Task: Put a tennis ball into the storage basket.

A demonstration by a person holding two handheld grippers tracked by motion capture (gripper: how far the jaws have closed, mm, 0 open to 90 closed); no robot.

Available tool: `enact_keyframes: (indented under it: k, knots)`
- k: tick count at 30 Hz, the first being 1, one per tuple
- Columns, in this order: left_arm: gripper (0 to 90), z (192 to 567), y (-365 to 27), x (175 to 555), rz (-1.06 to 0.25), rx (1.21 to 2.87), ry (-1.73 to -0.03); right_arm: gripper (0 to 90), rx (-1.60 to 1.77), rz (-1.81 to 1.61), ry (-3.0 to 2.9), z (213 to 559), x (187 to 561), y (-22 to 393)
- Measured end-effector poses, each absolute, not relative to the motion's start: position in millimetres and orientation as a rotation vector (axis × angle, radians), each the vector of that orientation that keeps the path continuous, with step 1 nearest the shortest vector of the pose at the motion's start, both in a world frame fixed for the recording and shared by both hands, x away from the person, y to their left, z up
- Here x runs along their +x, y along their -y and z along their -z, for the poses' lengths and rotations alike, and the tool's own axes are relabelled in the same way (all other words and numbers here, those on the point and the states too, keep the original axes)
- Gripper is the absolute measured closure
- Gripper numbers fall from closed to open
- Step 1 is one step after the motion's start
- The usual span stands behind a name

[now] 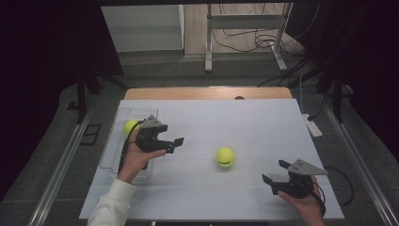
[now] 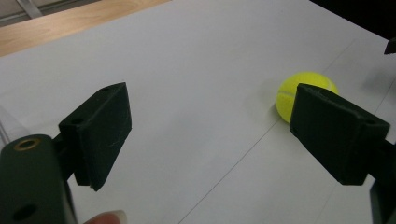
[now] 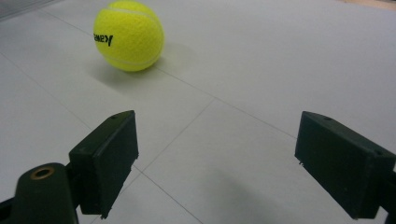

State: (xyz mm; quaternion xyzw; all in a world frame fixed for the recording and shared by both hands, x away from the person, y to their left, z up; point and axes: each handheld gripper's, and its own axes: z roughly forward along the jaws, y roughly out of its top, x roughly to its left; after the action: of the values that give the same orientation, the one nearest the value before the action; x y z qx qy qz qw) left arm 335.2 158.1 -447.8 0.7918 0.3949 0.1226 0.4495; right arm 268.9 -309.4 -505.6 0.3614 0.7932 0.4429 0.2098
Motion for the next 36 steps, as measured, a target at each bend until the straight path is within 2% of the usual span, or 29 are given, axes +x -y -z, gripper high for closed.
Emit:
enact_keyframes:
  k: [36]
  knots:
    - [13.7,454.9,-108.5,335.0,-0.291,2.053,-0.894,13.8,0.991,-1.235,-2.208,504.9,266.8,309.3]
